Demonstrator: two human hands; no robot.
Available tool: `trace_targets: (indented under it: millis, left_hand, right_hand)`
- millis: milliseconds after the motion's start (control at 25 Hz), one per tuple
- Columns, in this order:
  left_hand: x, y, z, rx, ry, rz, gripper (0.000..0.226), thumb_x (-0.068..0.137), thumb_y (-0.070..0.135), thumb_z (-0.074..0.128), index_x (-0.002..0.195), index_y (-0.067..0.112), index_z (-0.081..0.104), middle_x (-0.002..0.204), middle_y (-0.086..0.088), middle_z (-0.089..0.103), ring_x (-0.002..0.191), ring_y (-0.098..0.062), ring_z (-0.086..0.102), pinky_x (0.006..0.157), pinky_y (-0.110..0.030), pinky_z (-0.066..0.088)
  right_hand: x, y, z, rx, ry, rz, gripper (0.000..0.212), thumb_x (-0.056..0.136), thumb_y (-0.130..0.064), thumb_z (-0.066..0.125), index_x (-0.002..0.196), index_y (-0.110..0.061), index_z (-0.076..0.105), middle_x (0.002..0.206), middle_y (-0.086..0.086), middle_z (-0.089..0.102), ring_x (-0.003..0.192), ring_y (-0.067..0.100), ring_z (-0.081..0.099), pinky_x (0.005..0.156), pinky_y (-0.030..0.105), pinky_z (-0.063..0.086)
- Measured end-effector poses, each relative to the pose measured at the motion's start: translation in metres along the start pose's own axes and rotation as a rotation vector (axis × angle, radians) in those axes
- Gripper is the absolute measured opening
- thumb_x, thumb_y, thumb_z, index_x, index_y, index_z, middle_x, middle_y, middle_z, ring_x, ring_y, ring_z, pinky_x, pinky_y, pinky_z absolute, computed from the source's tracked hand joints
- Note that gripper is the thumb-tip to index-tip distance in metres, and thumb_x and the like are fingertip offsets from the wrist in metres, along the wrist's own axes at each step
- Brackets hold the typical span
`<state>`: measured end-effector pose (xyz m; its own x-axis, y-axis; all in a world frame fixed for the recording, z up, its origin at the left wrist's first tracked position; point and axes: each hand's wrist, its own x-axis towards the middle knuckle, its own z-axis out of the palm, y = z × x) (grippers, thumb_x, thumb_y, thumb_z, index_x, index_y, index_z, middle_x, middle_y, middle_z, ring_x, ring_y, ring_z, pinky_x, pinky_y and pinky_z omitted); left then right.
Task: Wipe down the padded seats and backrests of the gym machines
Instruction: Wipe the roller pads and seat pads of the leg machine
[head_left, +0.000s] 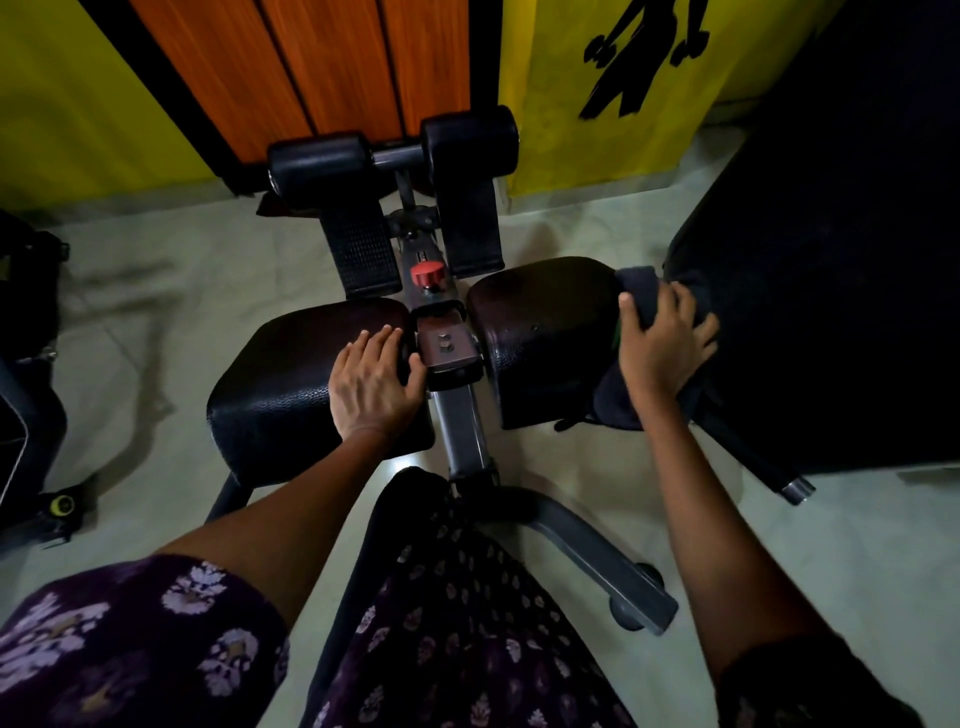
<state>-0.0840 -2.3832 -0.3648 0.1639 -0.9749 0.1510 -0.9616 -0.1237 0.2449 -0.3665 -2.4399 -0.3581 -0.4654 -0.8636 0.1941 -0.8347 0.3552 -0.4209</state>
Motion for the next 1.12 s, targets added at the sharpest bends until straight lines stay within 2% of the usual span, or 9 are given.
trace_targets:
  millis: [120, 320, 440, 520, 560, 800, 960, 1040, 1120]
  left_hand:
    - [-0.001, -0.002, 0.001, 0.010, 0.008, 0.009, 0.057, 0.087, 0.042, 0.033, 0.116, 0.006, 0.065, 0.120, -0.013, 0.065, 0.117, -0.032, 0.058, 0.099, -0.043, 0.042]
    - [0.000, 0.000, -0.001, 0.000, 0.014, -0.007, 0.058, 0.086, 0.043, 0.032, 0.117, 0.006, 0.065, 0.121, -0.013, 0.065, 0.118, -0.031, 0.057, 0.100, -0.042, 0.041]
    - [0.000, 0.000, 0.000, 0.009, 0.009, 0.001, 0.057, 0.087, 0.043, 0.032, 0.118, 0.008, 0.065, 0.123, -0.012, 0.064, 0.119, -0.031, 0.056, 0.100, -0.041, 0.040]
    - [0.000, -0.001, 0.001, 0.012, 0.007, 0.001, 0.057, 0.087, 0.044, 0.033, 0.119, 0.008, 0.064, 0.123, -0.011, 0.064, 0.120, -0.030, 0.055, 0.101, -0.041, 0.039]
    - [0.000, -0.001, 0.001, 0.013, 0.008, 0.000, 0.056, 0.088, 0.044, 0.034, 0.120, 0.008, 0.064, 0.123, -0.011, 0.064, 0.120, -0.030, 0.055, 0.101, -0.042, 0.039]
    - [-0.001, -0.001, 0.002, 0.013, 0.015, 0.004, 0.057, 0.088, 0.044, 0.033, 0.120, 0.009, 0.063, 0.124, -0.011, 0.063, 0.120, -0.030, 0.055, 0.101, -0.042, 0.039]
    - [0.000, 0.000, 0.001, 0.019, 0.017, 0.012, 0.058, 0.087, 0.043, 0.032, 0.120, 0.007, 0.063, 0.124, -0.012, 0.063, 0.120, -0.032, 0.055, 0.101, -0.043, 0.039]
    - [0.000, -0.001, 0.001, 0.017, 0.015, 0.008, 0.058, 0.087, 0.043, 0.032, 0.119, 0.007, 0.064, 0.124, -0.012, 0.063, 0.120, -0.032, 0.055, 0.101, -0.042, 0.039]
    - [-0.001, -0.001, 0.001, 0.012, 0.013, 0.005, 0.058, 0.087, 0.043, 0.031, 0.119, 0.007, 0.064, 0.123, -0.012, 0.063, 0.120, -0.031, 0.055, 0.101, -0.042, 0.039]
  right_hand:
    - [-0.010, -0.029, 0.007, -0.023, -0.016, -0.016, 0.050, 0.090, -0.051, 0.043, 0.126, -0.019, 0.057, 0.140, 0.002, 0.049, 0.130, 0.042, 0.033, 0.105, 0.055, 0.022]
    - [-0.109, -0.076, 0.034, 0.120, 0.063, -0.164, 0.050, 0.094, -0.052, 0.039, 0.129, -0.021, 0.057, 0.137, 0.002, 0.054, 0.127, 0.040, 0.040, 0.104, 0.055, 0.023]
    - [-0.143, -0.056, 0.049, 0.158, 0.094, -0.303, 0.051, 0.097, -0.054, 0.030, 0.137, -0.026, 0.044, 0.144, 0.000, 0.043, 0.129, 0.039, 0.035, 0.104, 0.054, 0.023]
    - [-0.140, -0.034, 0.054, 0.120, 0.115, -0.444, 0.050, 0.097, -0.055, 0.028, 0.137, -0.029, 0.039, 0.145, -0.001, 0.037, 0.128, 0.037, 0.035, 0.103, 0.054, 0.024]
    - [-0.135, -0.026, 0.055, 0.111, 0.128, -0.451, 0.050, 0.096, -0.056, 0.027, 0.137, -0.029, 0.039, 0.144, -0.001, 0.036, 0.127, 0.037, 0.035, 0.103, 0.053, 0.024]
    - [-0.065, 0.014, 0.041, 0.269, 0.288, 0.078, 0.057, 0.094, -0.058, 0.033, 0.132, -0.021, 0.052, 0.141, 0.008, 0.049, 0.122, 0.037, 0.040, 0.097, 0.050, 0.035]
    - [-0.042, -0.002, 0.023, 0.352, 0.264, 0.381, 0.070, 0.092, -0.063, 0.028, 0.134, -0.013, 0.052, 0.141, 0.007, 0.049, 0.120, 0.041, 0.045, 0.097, 0.047, 0.035]
    - [-0.060, -0.032, 0.023, 0.297, 0.232, 0.319, 0.056, 0.093, -0.054, 0.036, 0.132, -0.018, 0.054, 0.142, 0.002, 0.049, 0.123, 0.042, 0.043, 0.100, 0.045, 0.026]
    - [-0.091, -0.060, 0.027, 0.203, 0.131, 0.036, 0.048, 0.093, -0.049, 0.042, 0.130, -0.023, 0.056, 0.139, -0.002, 0.052, 0.125, 0.040, 0.041, 0.103, 0.047, 0.022]
